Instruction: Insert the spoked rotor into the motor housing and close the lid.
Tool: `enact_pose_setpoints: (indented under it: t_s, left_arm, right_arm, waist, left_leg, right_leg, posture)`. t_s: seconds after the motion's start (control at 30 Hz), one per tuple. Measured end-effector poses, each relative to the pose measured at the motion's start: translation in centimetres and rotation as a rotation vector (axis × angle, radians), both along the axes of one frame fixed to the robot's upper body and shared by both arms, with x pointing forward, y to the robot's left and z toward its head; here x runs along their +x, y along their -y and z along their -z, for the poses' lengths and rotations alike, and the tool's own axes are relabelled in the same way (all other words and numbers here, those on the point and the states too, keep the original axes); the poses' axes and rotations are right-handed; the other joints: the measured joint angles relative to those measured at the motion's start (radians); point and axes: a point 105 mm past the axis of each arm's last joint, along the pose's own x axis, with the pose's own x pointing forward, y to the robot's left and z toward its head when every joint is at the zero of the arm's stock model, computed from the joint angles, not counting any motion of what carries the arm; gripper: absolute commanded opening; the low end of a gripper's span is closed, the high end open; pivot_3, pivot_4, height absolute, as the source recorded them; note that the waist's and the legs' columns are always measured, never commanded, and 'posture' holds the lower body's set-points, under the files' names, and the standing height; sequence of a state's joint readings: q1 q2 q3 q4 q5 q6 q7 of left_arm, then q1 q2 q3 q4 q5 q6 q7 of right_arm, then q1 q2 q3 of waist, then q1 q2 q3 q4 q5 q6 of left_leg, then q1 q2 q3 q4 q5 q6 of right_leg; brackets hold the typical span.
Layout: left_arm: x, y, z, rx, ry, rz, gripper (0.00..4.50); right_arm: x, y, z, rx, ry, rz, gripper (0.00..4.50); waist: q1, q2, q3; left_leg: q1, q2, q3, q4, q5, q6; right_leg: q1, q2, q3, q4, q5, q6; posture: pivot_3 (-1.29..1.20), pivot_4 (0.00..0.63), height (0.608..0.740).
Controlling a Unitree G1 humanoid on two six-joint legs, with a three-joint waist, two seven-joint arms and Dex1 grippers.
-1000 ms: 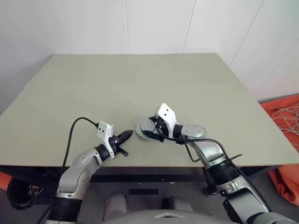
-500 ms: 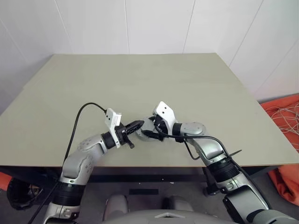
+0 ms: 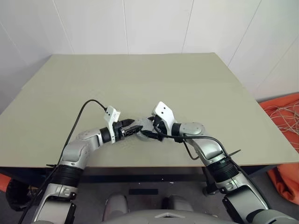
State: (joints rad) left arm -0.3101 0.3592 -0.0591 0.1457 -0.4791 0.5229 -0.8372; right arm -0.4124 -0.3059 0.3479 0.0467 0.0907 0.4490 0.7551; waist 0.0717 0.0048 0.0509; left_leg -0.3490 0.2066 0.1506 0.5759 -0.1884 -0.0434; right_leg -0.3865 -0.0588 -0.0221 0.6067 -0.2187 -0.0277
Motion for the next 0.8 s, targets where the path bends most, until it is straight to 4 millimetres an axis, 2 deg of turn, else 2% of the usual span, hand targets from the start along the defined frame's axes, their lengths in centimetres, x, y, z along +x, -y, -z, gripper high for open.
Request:
enact_pose_setpoints:
  t_s: [0.27,0.4,0.6,0.63,0.8]
  left_arm:
    - [1.5,0.6,-1.2,0.002,0.066,0.013,3.48]
    - [2.4,0.6,-2.1,-0.024,0.098,-0.033,2.26]
    - [2.5,0.6,-2.3,-0.024,0.106,-0.029,0.22]
    - [2.4,0.7,-2.2,-0.024,0.105,-0.025,0.02]
    - [1.8,0.9,-1.5,-0.012,0.075,0.014,0.02]
  right_arm:
    - [0.0,-0.1,0.0,0.001,0.001,0.008,3.12]
    - [0.0,-0.2,0.0,0.003,0.001,0.005,3.12]
    - [0.0,-0.3,0.0,0.003,0.004,0.004,3.12]
    - [0.0,-0.3,0.0,0.003,0.004,0.004,3.12]
    - [-0.1,-0.3,0.0,0.003,0.006,0.002,3.12]
  waist:
    - [0.000,0.000,0.000]
    - [0.000,0.000,0.000]
    - [-0.001,0.000,0.000]
    - [-0.001,0.000,0.000]
    - [-0.001,0.000,0.000]
  left_leg:
    - [0.000,0.000,0.000,0.000,0.001,-0.001]
    - [0.000,0.000,0.000,0.000,0.001,-0.001]
    - [0.000,0.000,0.000,0.000,0.001,-0.001]
    - [0.000,0.000,0.000,0.000,0.001,-0.001]
    - [0.000,0.000,0.000,-0.001,0.001,-0.001]
  right_leg:
    - [0.000,0.000,0.000,0.000,0.000,0.000]
    - [0.000,0.000,0.000,0.001,0.001,-0.001]
    - [0.000,0.000,0.000,0.000,0.002,-0.003]
    - [0.000,0.000,0.000,0.000,0.000,0.000]
    - [-0.001,0.000,0.000,0.000,0.000,0.000]
  posture:
    - [0.00,0.000,0.740]
    - [0.00,0.000,0.740]
    - [0.00,0.000,0.740]
    - [0.00,0.000,0.740]
    - [0.00,0.000,0.740]
